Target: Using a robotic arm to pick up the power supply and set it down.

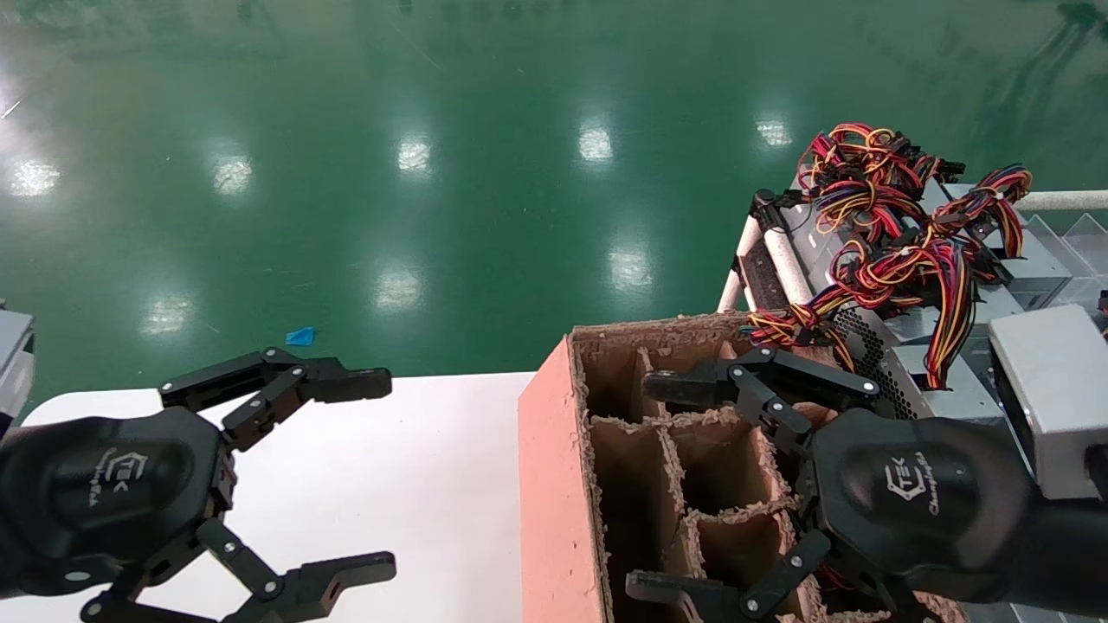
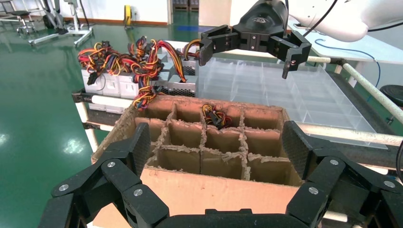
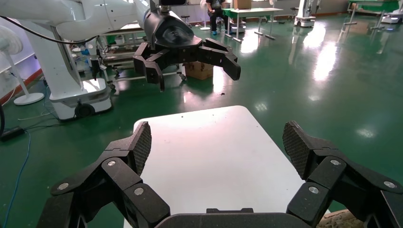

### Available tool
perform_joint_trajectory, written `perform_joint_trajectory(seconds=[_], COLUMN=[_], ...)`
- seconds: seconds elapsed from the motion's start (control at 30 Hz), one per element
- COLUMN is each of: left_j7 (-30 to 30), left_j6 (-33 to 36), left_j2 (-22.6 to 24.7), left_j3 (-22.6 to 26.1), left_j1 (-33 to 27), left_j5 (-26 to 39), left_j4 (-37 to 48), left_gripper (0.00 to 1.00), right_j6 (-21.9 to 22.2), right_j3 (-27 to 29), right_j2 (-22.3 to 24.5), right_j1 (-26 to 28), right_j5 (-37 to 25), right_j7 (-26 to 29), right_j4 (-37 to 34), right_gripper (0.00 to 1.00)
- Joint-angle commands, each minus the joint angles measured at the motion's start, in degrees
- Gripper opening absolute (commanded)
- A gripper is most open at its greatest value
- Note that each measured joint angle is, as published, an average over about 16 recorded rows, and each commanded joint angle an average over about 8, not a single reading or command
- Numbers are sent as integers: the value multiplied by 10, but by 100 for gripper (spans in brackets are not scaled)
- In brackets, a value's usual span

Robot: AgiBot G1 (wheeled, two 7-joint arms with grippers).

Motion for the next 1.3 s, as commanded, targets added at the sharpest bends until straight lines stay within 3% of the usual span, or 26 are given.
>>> perform_joint_trajectory(seconds=[0.03,0.43,0.7,1.13,1.3], left_j7=[0,0,0,0,0], left_j6=[0,0,0,0,0], left_j2=[0,0,0,0,0], left_j3=[0,0,0,0,0], left_j1=[0,0,0,0,0], left_j5=[0,0,0,0,0], left_j4=[0,0,0,0,0], left_gripper=[100,100,0,0,0], right_j6=[0,0,4,45,45], right_j3=[0,0,2,-1,-11], right_j2=[0,0,8,129,153], right_j1=[0,0,2,-1,0], right_j5=[0,0,-7,-162,-213], right_j7=[0,0,0,-24,-35], right_j4=[0,0,1,20,27], right_gripper=[100,100,100,100,100])
